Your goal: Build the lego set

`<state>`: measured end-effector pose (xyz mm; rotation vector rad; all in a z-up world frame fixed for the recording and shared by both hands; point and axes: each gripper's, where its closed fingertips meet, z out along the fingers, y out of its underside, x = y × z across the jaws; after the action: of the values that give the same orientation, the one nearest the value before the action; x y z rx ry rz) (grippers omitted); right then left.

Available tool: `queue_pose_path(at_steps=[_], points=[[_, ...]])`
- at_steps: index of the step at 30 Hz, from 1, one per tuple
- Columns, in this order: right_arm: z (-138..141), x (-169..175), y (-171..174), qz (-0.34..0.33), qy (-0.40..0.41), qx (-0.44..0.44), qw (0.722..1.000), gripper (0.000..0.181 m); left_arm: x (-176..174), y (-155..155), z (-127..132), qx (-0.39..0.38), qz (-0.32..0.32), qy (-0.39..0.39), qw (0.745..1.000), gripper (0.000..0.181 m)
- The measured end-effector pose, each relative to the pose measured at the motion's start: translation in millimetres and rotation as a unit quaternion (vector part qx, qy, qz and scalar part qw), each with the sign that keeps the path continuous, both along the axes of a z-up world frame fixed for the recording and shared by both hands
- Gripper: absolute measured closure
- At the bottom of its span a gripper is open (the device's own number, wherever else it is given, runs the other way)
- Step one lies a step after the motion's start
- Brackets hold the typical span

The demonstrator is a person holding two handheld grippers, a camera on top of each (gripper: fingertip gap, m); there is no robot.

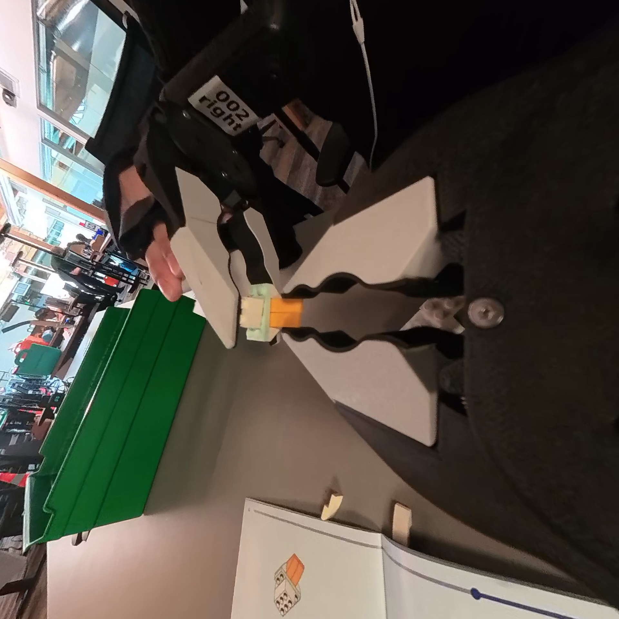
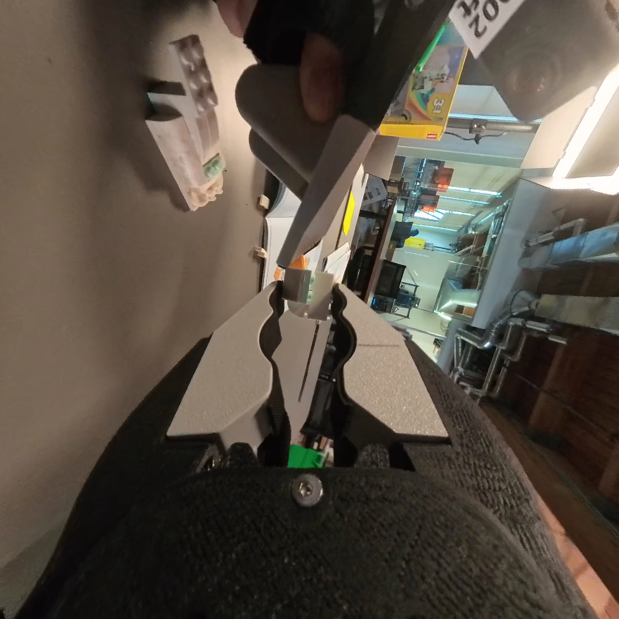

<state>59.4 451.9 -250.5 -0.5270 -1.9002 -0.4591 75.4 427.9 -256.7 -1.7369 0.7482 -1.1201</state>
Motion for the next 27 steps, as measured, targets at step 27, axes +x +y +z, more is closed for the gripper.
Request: queue_pose_path(at_steps=[27], points=[[23,-7,2,-0.025,0.109,-0.112,0.987,0.154,-7,3,27,-0.011,0.018,-0.093,0.995,0.166]])
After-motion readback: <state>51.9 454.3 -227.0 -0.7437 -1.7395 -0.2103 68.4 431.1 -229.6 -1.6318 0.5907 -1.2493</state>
